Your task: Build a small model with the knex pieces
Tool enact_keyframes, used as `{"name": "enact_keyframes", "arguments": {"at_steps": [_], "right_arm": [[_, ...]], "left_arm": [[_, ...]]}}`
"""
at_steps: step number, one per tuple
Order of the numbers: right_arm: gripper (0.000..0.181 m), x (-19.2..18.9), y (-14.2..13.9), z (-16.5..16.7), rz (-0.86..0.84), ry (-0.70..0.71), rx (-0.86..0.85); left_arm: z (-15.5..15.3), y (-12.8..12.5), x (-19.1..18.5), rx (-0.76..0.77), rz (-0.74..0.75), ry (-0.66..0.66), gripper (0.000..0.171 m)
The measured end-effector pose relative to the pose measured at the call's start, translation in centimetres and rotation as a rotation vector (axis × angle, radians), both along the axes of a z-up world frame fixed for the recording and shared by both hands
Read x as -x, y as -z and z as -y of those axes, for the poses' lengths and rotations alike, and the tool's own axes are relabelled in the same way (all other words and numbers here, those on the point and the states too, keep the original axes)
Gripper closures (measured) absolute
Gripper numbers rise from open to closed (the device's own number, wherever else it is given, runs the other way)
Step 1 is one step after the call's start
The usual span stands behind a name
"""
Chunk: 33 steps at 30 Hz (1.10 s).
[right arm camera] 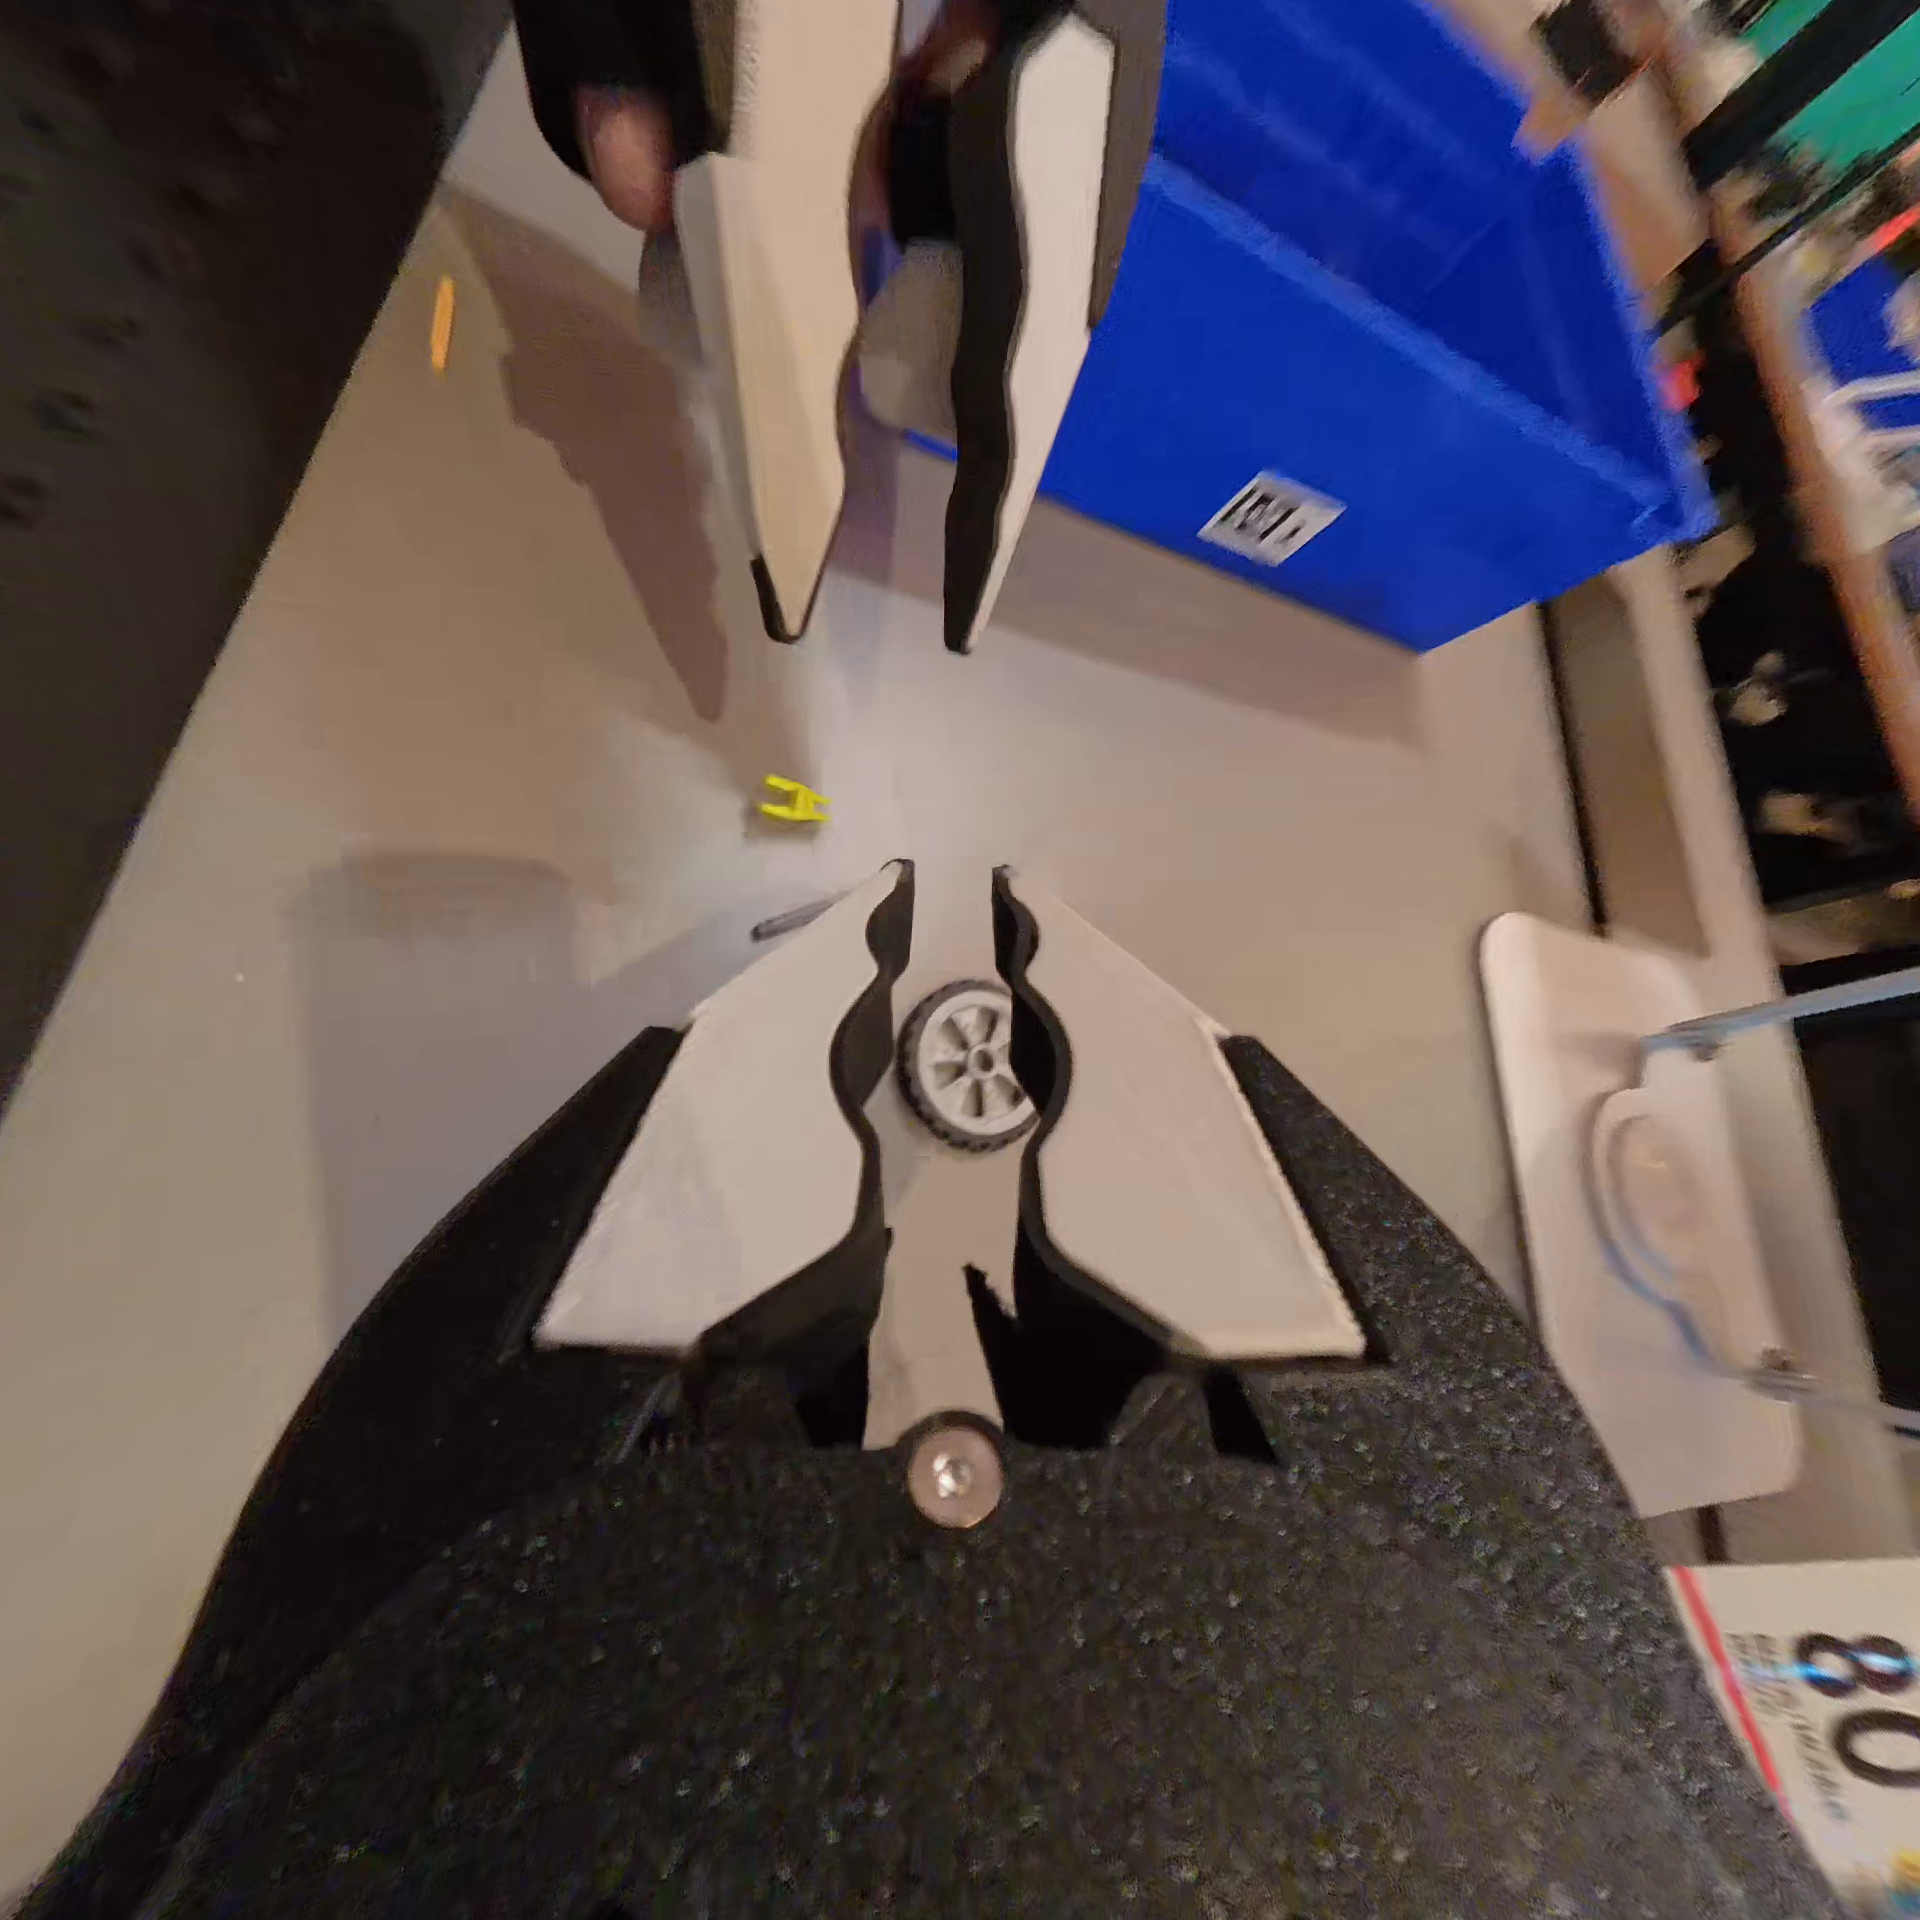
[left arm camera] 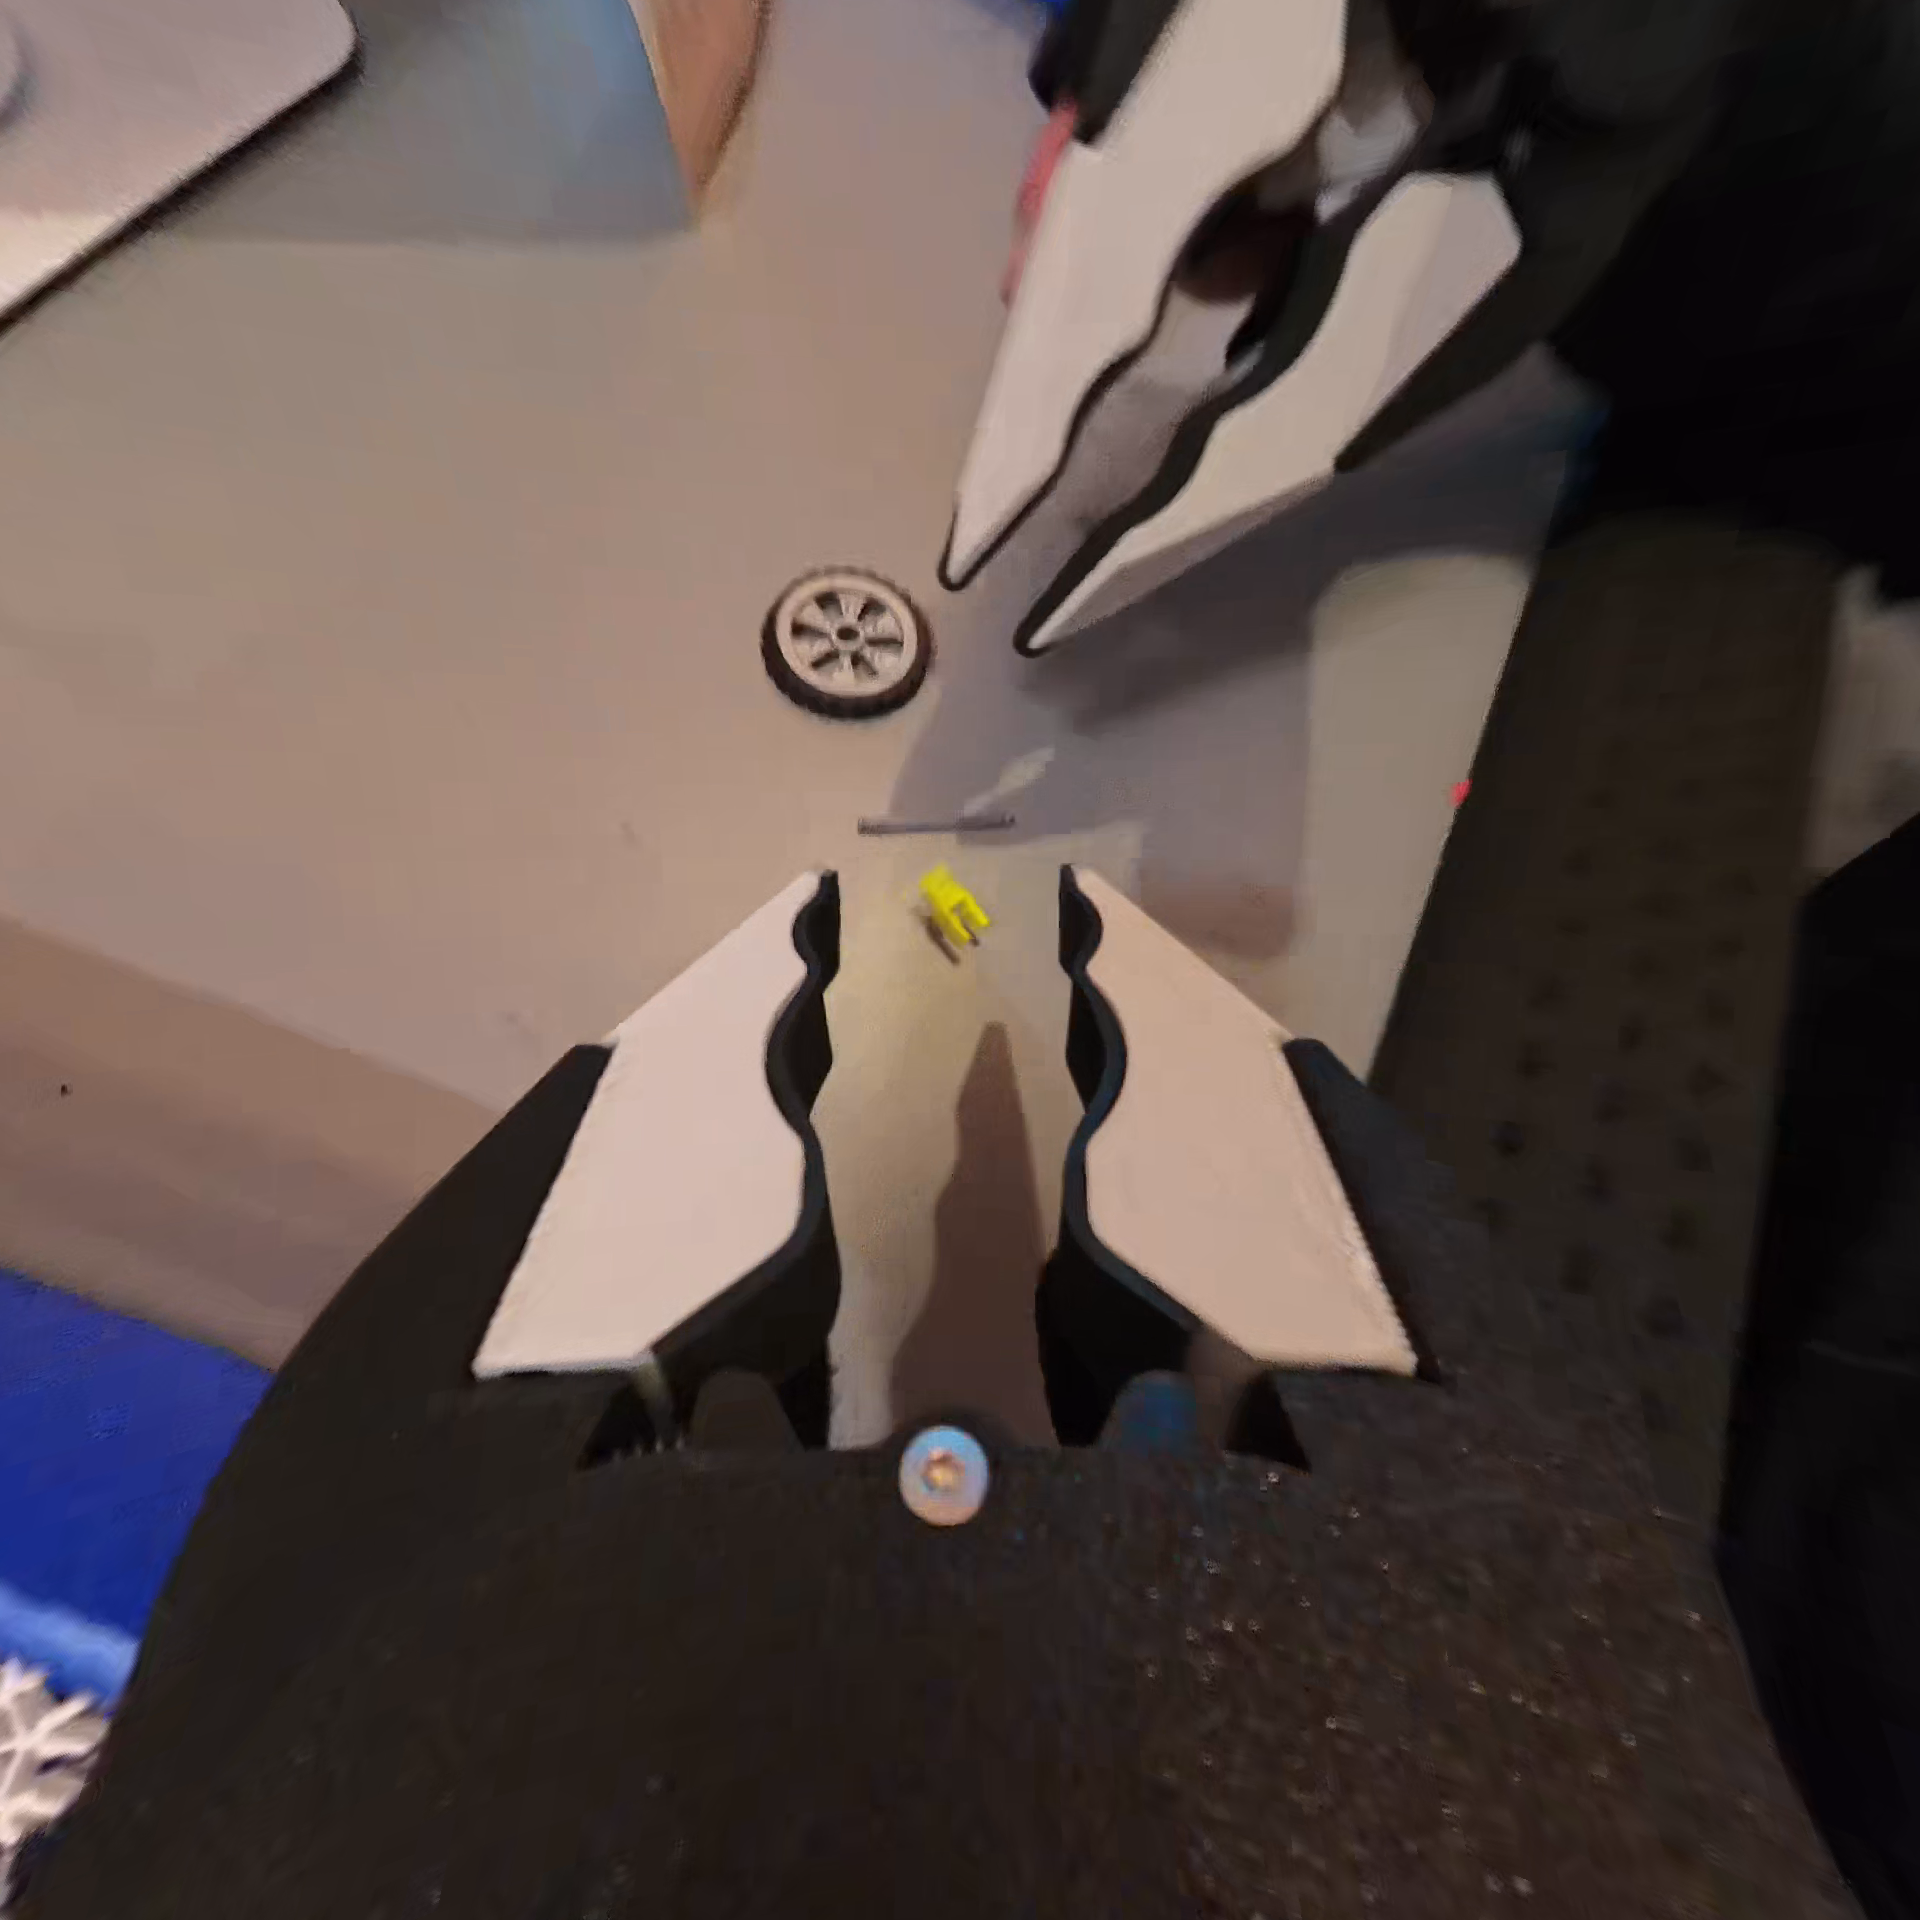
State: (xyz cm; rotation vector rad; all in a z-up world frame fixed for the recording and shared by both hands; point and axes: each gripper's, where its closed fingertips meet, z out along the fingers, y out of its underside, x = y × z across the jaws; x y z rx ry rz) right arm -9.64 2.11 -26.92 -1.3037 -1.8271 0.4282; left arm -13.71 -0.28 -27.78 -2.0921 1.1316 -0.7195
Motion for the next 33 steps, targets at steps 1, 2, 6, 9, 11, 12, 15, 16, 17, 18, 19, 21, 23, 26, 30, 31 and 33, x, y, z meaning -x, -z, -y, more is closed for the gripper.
{"name": "enact_keyframes", "arguments": {"at_steps": [1,2,6,9,11,12,15,16,17,18,19,21,23,26,30,31,33], "right_arm": [[0.166,-0.1,0.9,0.0,0.033,0.003,0.023],[0.166,-0.1,1.5,0.1,0.051,0.0,0.042],[0.167,-0.3,2.7,0.2,0.098,0.002,0.06],[0.167,-0.3,2.5,0.2,0.083,0.006,0.082],[0.167,-0.3,2.4,0.2,0.076,0.004,0.09],[0.167,-0.3,2.4,0.2,0.075,0.004,0.093],[0.168,-0.3,2.3,0.4,0.071,-0.001,0.098],[0.168,-0.2,2.4,0.5,0.07,-0.004,0.103],[0.168,-0.1,2.4,0.6,0.07,-0.007,0.108],[0.168,-0.1,2.5,0.6,0.072,-0.007,0.113],[0.168,-0.1,2.6,0.6,0.074,-0.004,0.119],[0.168,-0.1,2.6,0.7,0.071,0.0,0.144],[0.168,-0.1,2.5,0.9,0.057,0.01,0.218],[0.168,0.3,1.9,1.3,-0.015,0.031,0.423],[0.167,1.0,0.5,1.4,-0.126,0.063,0.683],[0.167,1.1,0.2,1.4,-0.145,0.064,0.724],[0.167,1.3,-0.1,1.7,-0.165,0.06,0.797]], "left_arm": [[0.2,0.8,-0.2,-0.014,-0.054,0.018,0.131],[0.4,1.6,-0.4,-0.035,-0.103,0.039,0.131],[0.6,4.0,-0.6,-0.095,-0.276,0.092,0.133],[1.1,4.2,-1.8,-0.058,-0.233,0.115,0.136],[1.1,4.8,-2.0,-0.058,-0.256,0.116,0.137],[0.9,5.1,-2.0,-0.081,-0.276,0.117,0.138],[1.0,5.3,-2.6,-0.103,-0.279,0.136,0.146],[1.0,5.3,-2.7,-0.107,-0.279,0.138,0.151],[1.1,5.3,-2.8,-0.105,-0.273,0.145,0.154],[1.1,5.3,-2.8,-0.109,-0.272,0.144,0.156],[1.1,5.4,-2.8,-0.118,-0.273,0.143,0.158],[1.1,5.3,-2.8,-0.139,-0.275,0.148,0.161],[0.8,5.2,-2.7,-0.211,-0.304,0.141,0.161],[0.0,3.4,-2.7,-0.426,-0.347,0.133,0.161],[-0.9,0.7,-2.7,-0.67,-0.371,0.109,0.161],[-0.9,0.2,-2.8,-0.722,-0.369,0.109,0.161],[-0.8,-0.6,-3.1,-0.796,-0.375,0.115,0.161]]}}
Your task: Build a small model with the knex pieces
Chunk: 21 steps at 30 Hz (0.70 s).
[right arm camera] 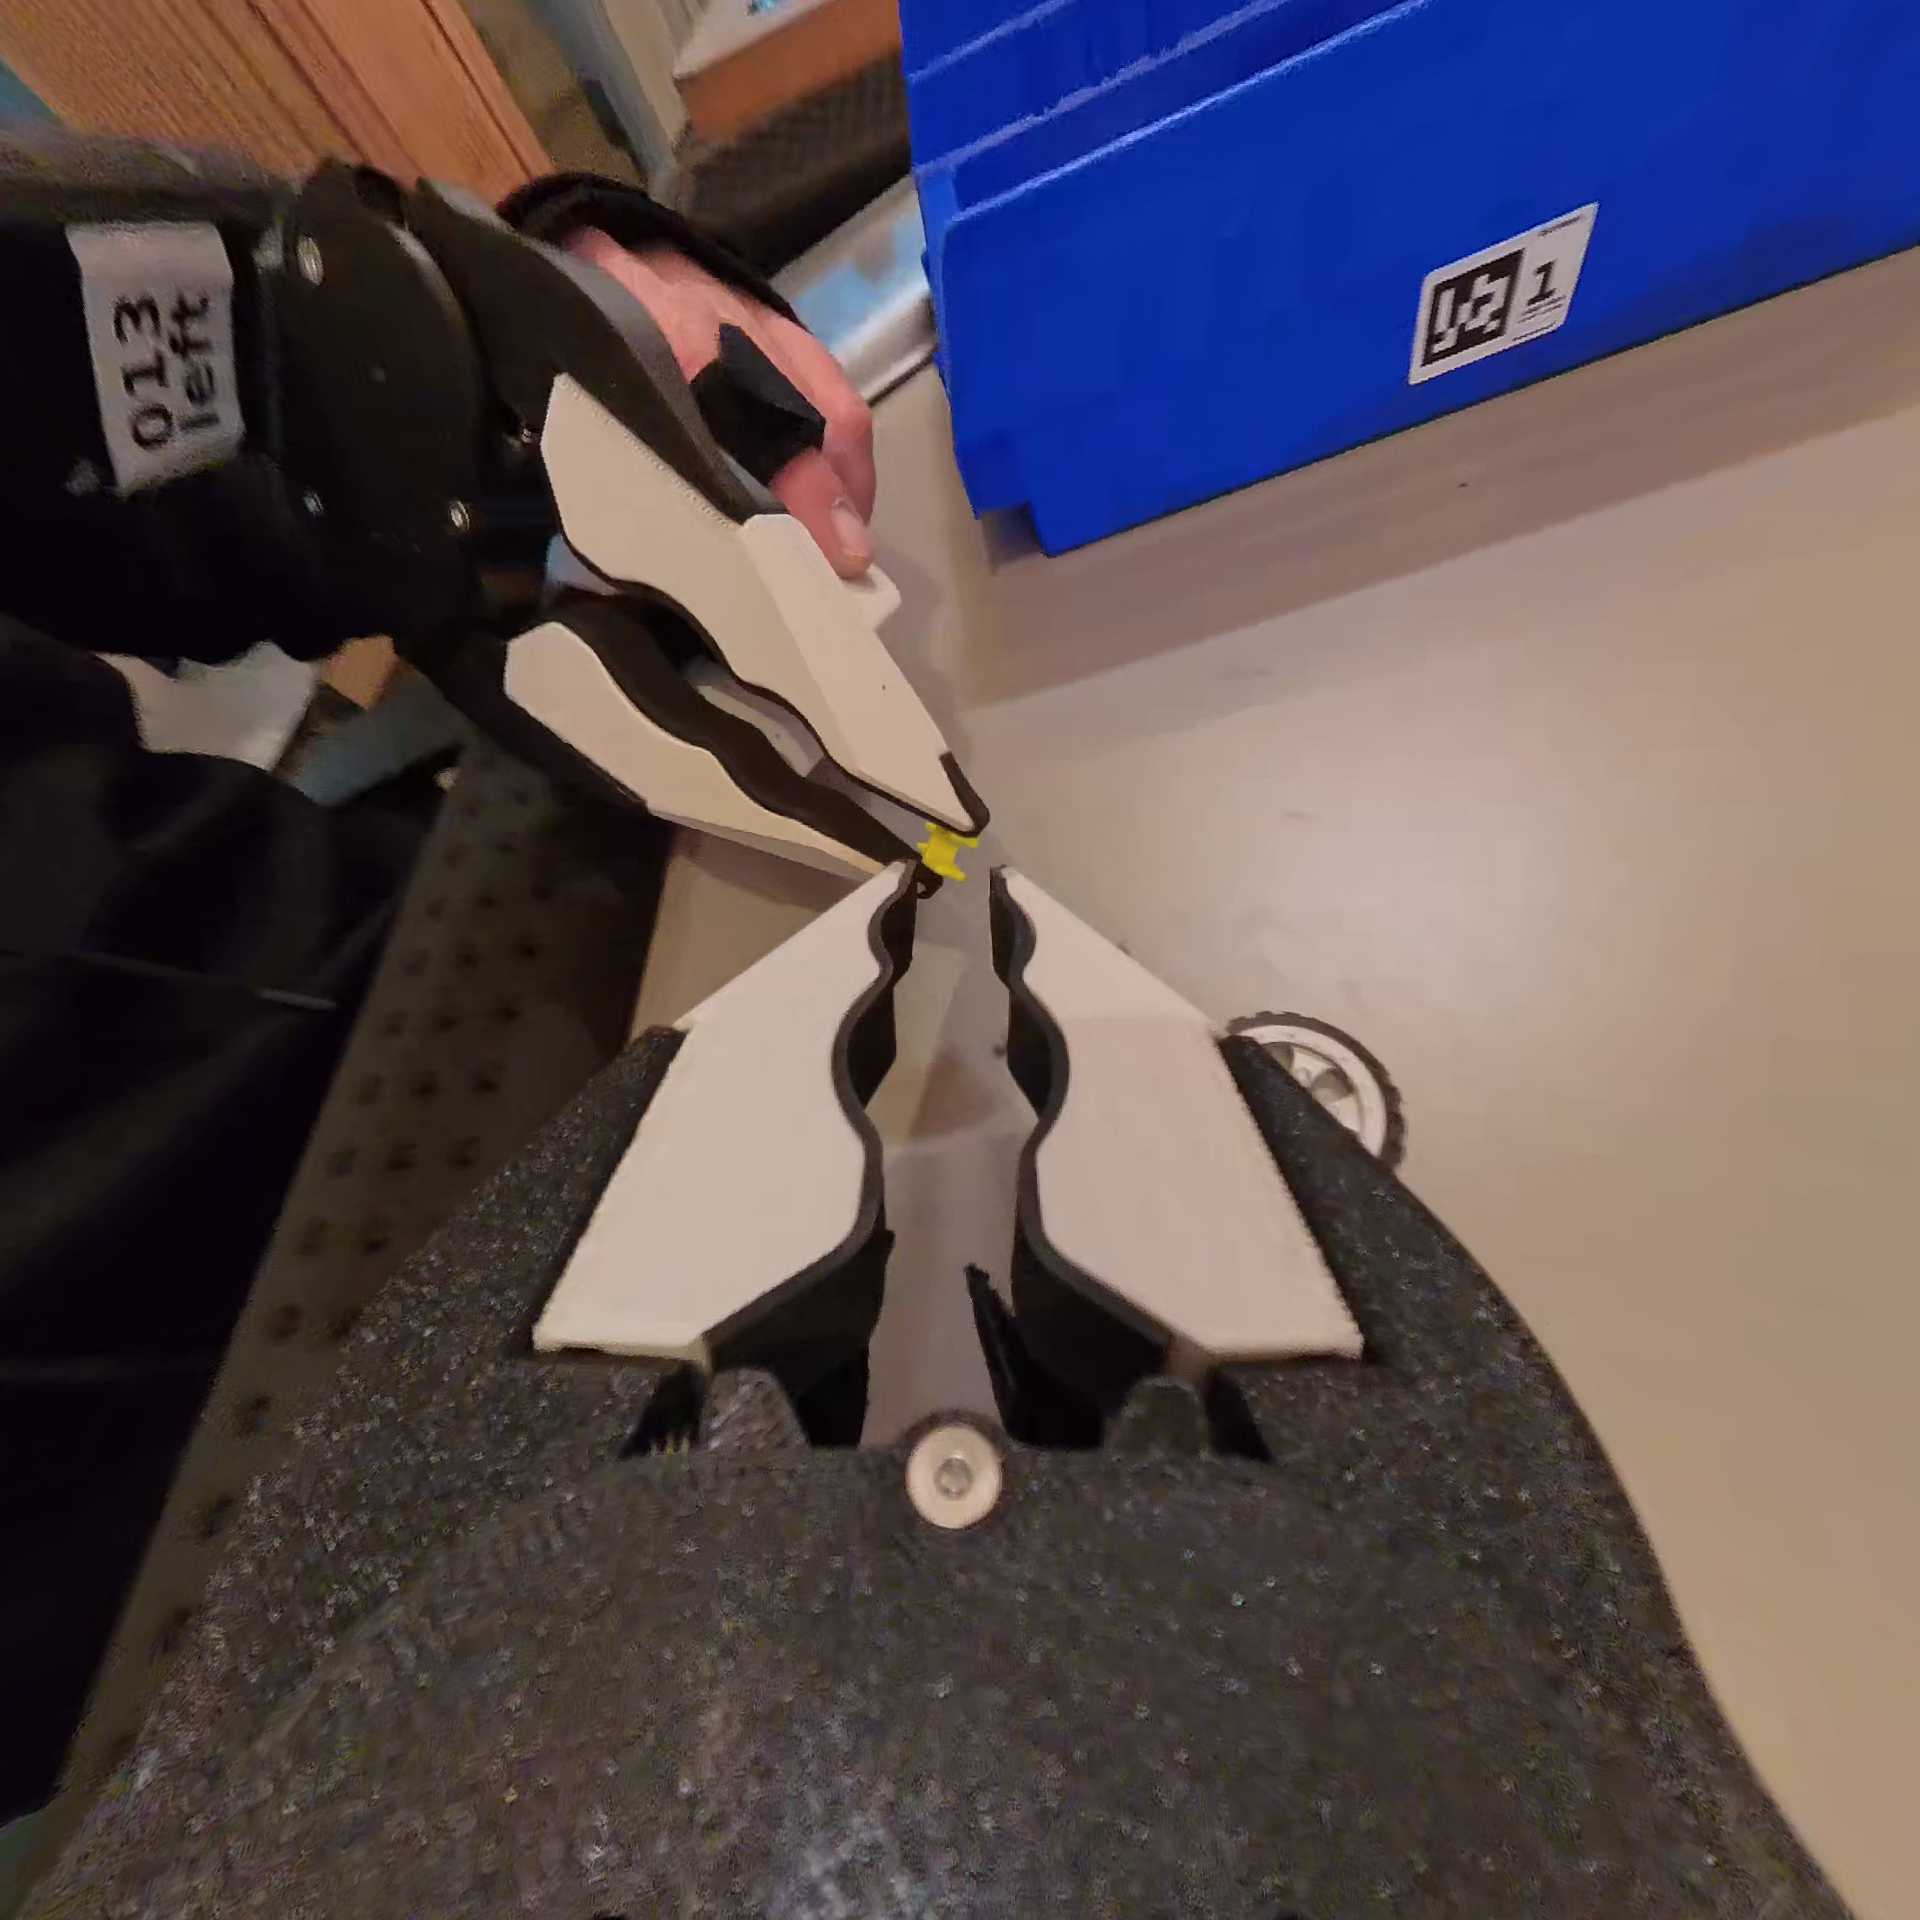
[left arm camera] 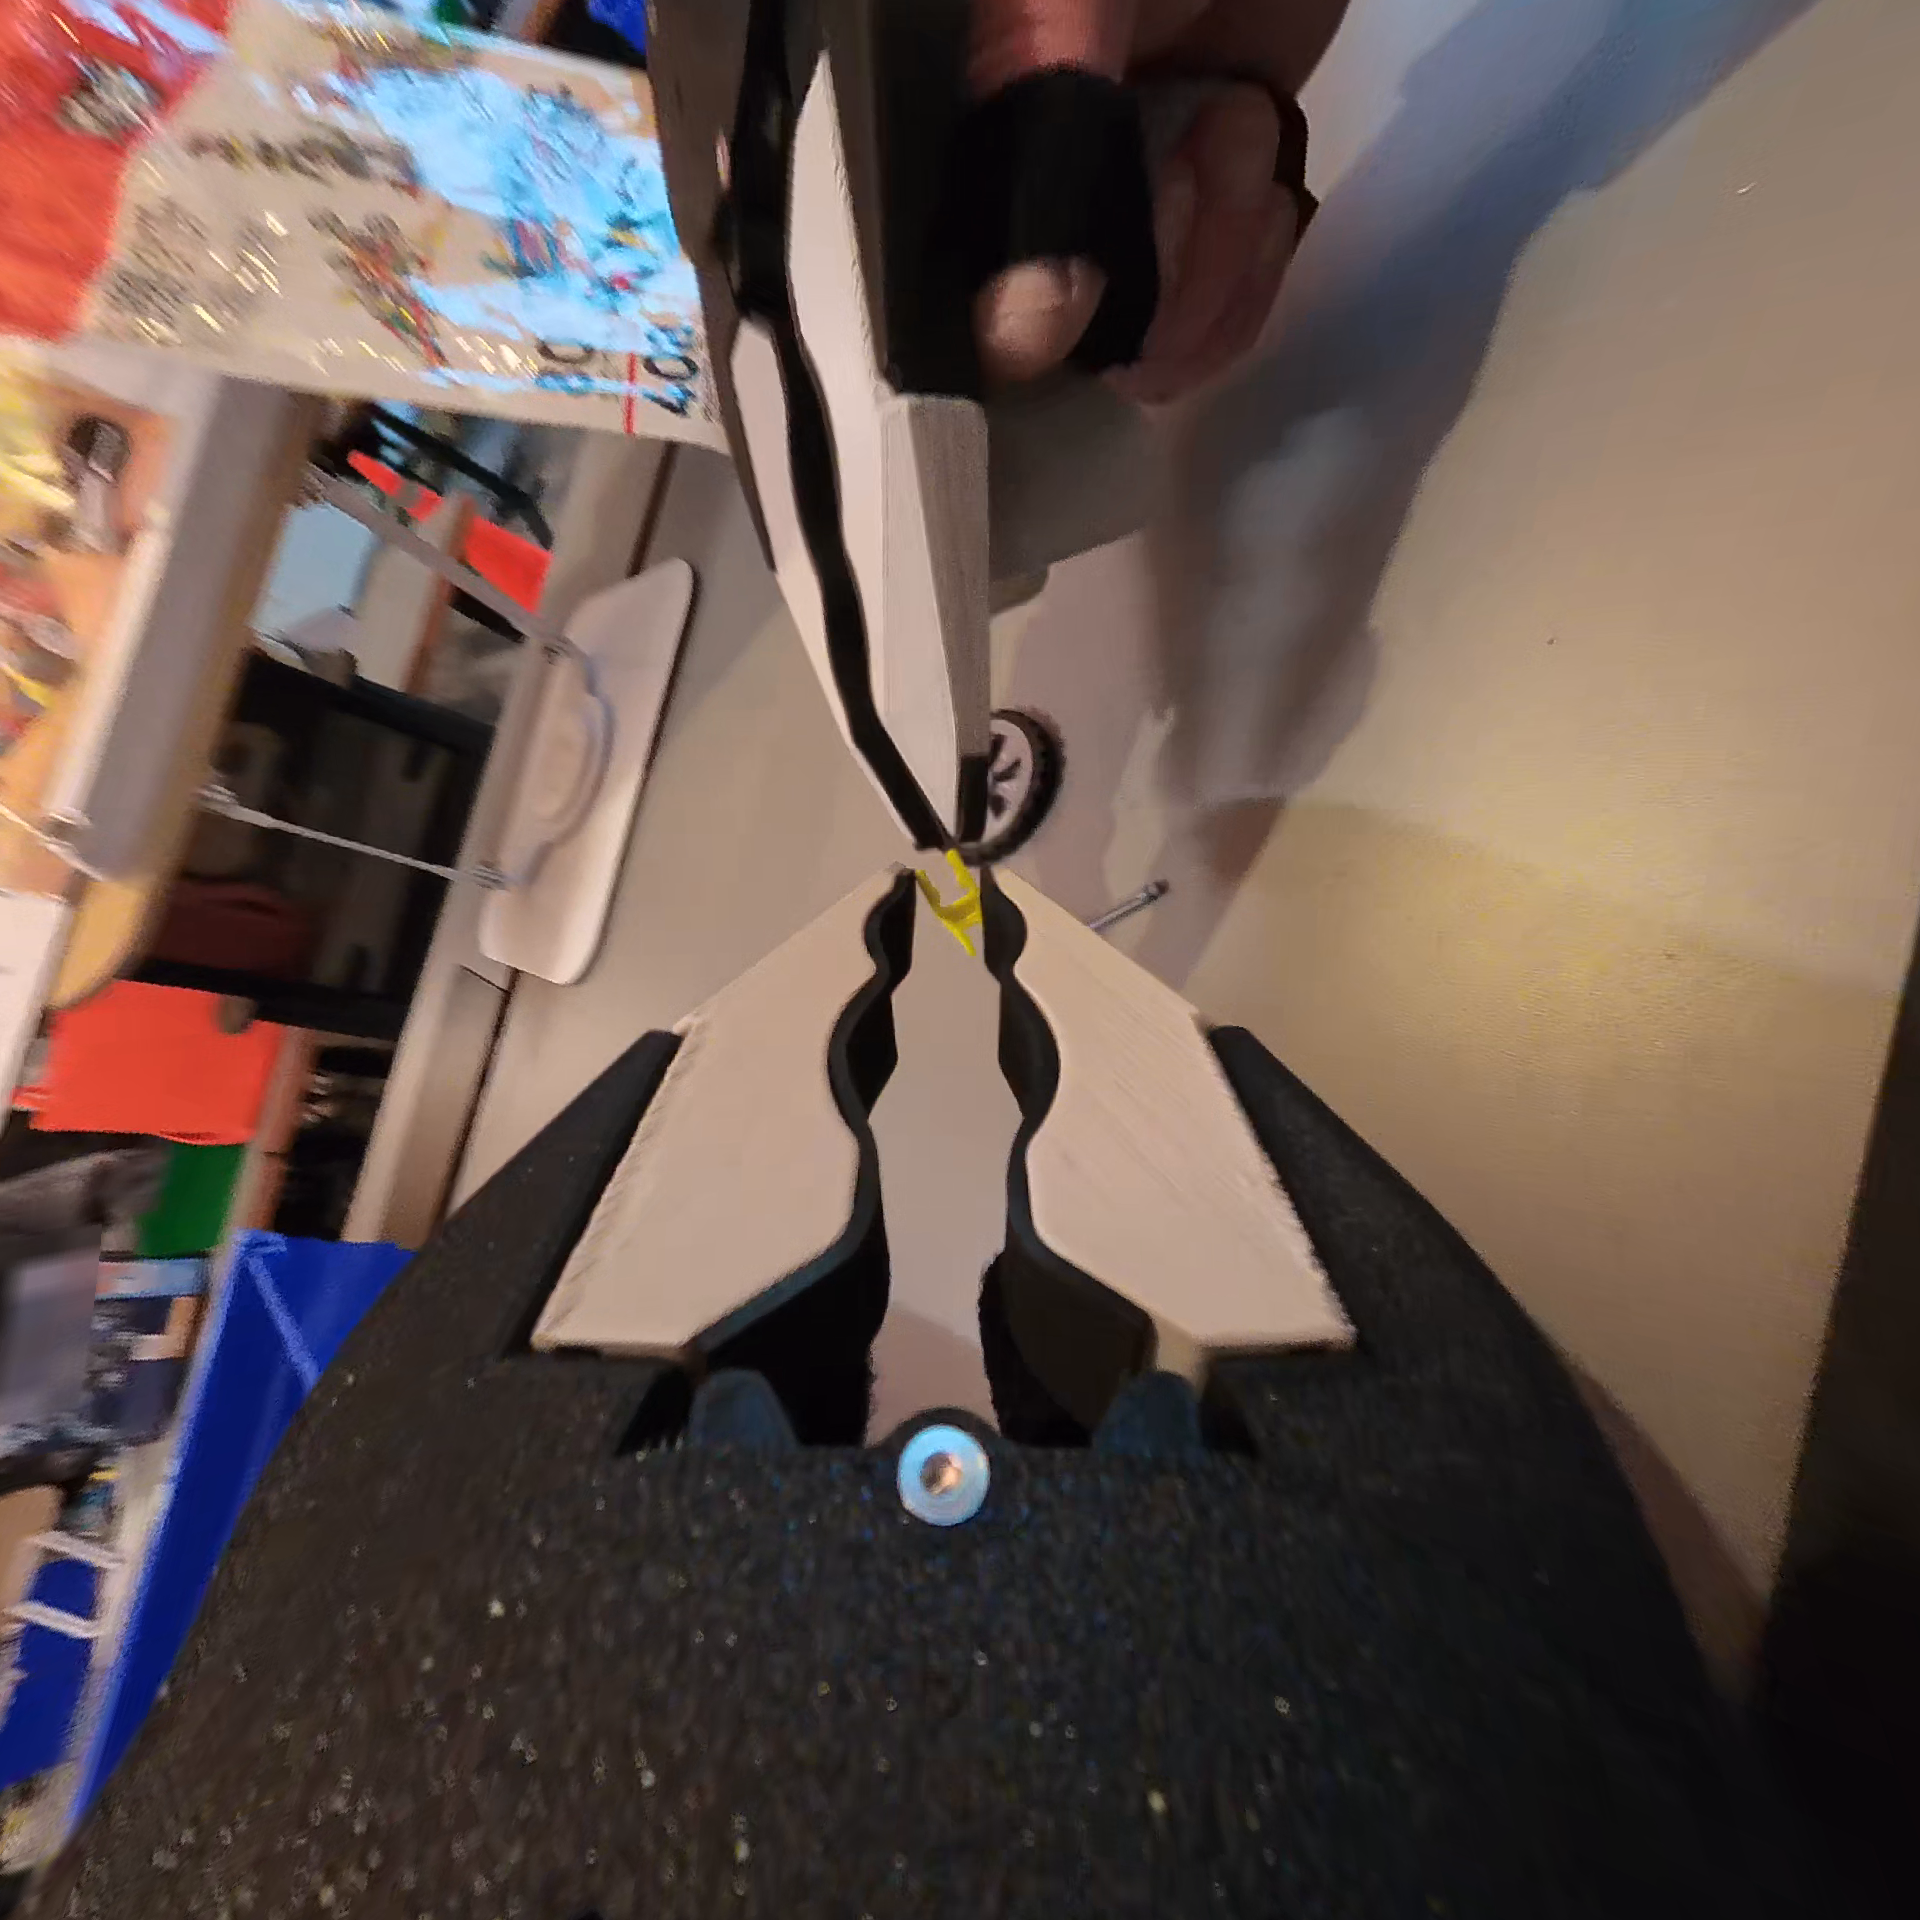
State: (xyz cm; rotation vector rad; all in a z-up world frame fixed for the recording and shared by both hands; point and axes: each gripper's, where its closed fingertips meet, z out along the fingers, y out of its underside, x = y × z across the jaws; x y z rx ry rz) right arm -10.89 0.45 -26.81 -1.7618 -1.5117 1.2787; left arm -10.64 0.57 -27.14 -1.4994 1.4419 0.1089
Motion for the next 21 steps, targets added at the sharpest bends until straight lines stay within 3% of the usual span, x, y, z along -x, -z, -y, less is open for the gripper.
{"name": "enact_keyframes", "arguments": {"at_steps": [7,12,14,21], "right_arm": [[0.172,0.7,-0.6,0.6,-0.042,-0.009,0.114],[0.176,0.9,-1.0,0.0,-0.039,0.004,0.044],[0.176,0.7,-1.0,-0.9,0.002,0.015,-0.032],[0.176,0.4,2.7,-1.9,0.338,-0.168,-0.375]], "left_arm": [[0.1,-0.9,-0.5,-0.173,-0.083,0.033,0.162],[-0.2,-1.6,-0.3,-0.202,-0.059,0.021,0.159],[-0.7,-1.6,0.4,-0.143,-0.022,-0.019,0.143],[0.1,2.9,1.8,0.294,0.055,-0.063,0.141]]}}
